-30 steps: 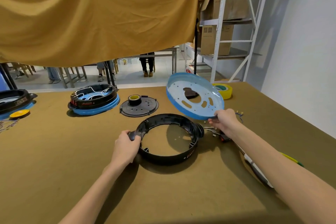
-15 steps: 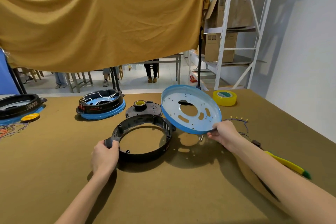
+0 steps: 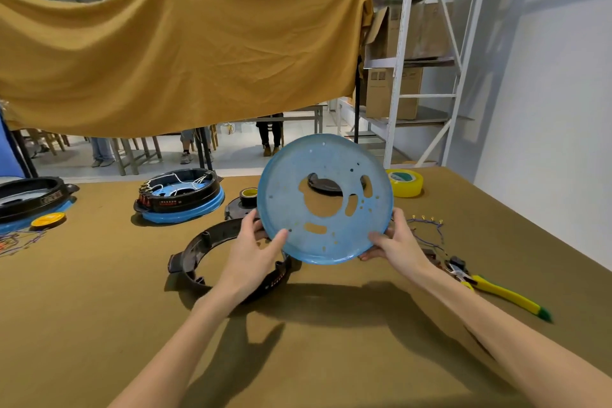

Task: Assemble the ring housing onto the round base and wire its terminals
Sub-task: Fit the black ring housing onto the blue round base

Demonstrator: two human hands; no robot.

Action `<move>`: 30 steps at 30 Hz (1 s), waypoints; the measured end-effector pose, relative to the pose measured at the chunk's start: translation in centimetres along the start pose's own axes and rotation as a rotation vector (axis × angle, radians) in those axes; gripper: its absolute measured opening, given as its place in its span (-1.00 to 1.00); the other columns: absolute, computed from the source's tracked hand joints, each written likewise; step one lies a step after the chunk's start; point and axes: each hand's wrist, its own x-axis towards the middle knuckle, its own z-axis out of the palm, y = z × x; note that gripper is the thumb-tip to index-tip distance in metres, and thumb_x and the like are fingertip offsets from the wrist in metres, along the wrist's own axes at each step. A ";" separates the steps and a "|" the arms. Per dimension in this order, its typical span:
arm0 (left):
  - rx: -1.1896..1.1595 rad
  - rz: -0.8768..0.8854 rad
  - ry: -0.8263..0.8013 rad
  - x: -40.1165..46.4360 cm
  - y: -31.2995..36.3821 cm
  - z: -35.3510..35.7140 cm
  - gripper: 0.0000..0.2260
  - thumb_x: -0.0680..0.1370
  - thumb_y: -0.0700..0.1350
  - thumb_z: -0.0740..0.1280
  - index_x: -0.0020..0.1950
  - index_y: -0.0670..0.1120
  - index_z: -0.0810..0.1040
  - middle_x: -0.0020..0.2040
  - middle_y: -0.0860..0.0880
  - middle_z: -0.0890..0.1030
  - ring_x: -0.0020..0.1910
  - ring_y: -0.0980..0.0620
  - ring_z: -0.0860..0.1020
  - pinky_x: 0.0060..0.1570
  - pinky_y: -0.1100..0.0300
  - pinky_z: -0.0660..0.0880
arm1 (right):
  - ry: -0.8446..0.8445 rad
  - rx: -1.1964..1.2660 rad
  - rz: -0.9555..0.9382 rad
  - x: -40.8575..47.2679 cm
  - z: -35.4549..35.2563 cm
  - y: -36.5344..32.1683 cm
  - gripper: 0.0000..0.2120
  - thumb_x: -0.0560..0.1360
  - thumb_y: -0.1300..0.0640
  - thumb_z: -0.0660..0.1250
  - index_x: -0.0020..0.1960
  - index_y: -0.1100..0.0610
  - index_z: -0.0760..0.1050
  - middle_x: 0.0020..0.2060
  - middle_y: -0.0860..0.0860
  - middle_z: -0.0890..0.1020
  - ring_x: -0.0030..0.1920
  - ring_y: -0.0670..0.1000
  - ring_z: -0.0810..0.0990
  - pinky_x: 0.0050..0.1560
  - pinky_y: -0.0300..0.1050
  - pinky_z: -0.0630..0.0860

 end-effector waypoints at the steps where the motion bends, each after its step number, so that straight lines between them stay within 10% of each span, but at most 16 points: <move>1: 0.002 0.045 0.058 0.2 0.2 0.2 -0.52 0.64 0.00 0.38 0.53 0.00 0.36 0.29 0.14 0.57 0.23 0.23 0.56 0.30 0.09 0.56 | -0.021 -0.021 -0.032 -0.4 -0.3 0.0 -0.61 0.64 0.34 0.28 0.39 0.10 0.28 0.14 0.15 0.63 -0.14 0.18 0.74 -0.19 0.00 0.70; 6: 0.169 0.277 0.049 -0.4 -0.4 -0.3 -0.76 0.69 -0.07 0.29 0.36 0.06 0.50 0.10 0.29 0.59 0.11 0.40 0.53 -0.01 0.51 0.49 | -0.124 -0.091 0.007 -2.2 -3.0 -0.2 -0.77 0.67 0.26 0.27 0.29 0.06 0.48 0.15 0.09 0.68 0.02 0.07 0.74 -0.03 -0.12 0.68; 12: 0.343 0.449 0.099 -3.5 -2.4 -0.2 -0.67 0.61 -0.31 0.36 0.32 -0.03 0.52 0.17 0.13 0.56 0.12 0.28 0.53 0.18 0.53 0.39 | -0.357 -0.350 0.219 -3.9 -5.5 -1.1 -0.58 0.57 0.40 0.36 0.36 0.10 0.46 0.10 0.13 0.68 0.01 0.01 0.74 -0.03 -0.14 0.66; 17: 0.498 0.518 0.000 -4.0 -3.3 -0.5 -0.51 0.47 -0.42 0.49 0.37 -0.17 0.54 0.28 -0.07 0.57 0.18 0.01 0.59 0.29 0.20 0.48 | -0.150 0.135 0.611 -4.3 -5.8 -1.4 -0.77 0.63 0.37 0.26 0.26 0.28 0.52 0.07 0.23 0.72 0.08 0.18 0.73 -0.05 0.02 0.70; 22: 0.673 0.511 -0.167 -4.4 -4.8 0.0 -0.41 0.57 -0.23 0.45 0.57 0.00 0.36 0.50 0.00 0.46 0.44 -0.01 0.46 0.46 0.15 0.31 | 0.029 -0.071 0.465 -4.1 -3.6 -1.4 -0.78 0.61 0.30 0.36 0.25 0.27 0.57 0.16 0.12 0.65 0.07 0.01 0.66 -0.15 -0.16 0.62; 26: 0.778 0.357 -0.246 -3.9 -5.5 -1.2 -0.19 0.54 -0.19 0.48 0.66 0.15 0.13 0.59 0.09 0.31 0.57 0.04 0.23 0.58 0.06 0.08 | 0.043 -0.278 0.418 -4.2 -1.8 -0.6 -0.61 0.60 0.32 0.35 0.42 0.21 0.48 0.29 0.09 0.56 0.28 0.07 0.56 0.27 0.09 0.58; 30: 0.827 0.201 -0.265 -3.2 -5.3 -3.1 -0.17 0.54 -0.30 0.42 0.66 0.16 0.10 0.61 0.10 0.28 0.59 0.01 0.23 0.58 -0.02 0.12 | 0.039 -0.368 0.410 -5.0 -1.4 0.2 -0.56 0.61 0.31 0.34 0.48 0.20 0.45 0.34 0.10 0.55 0.26 0.05 0.53 0.30 0.05 0.54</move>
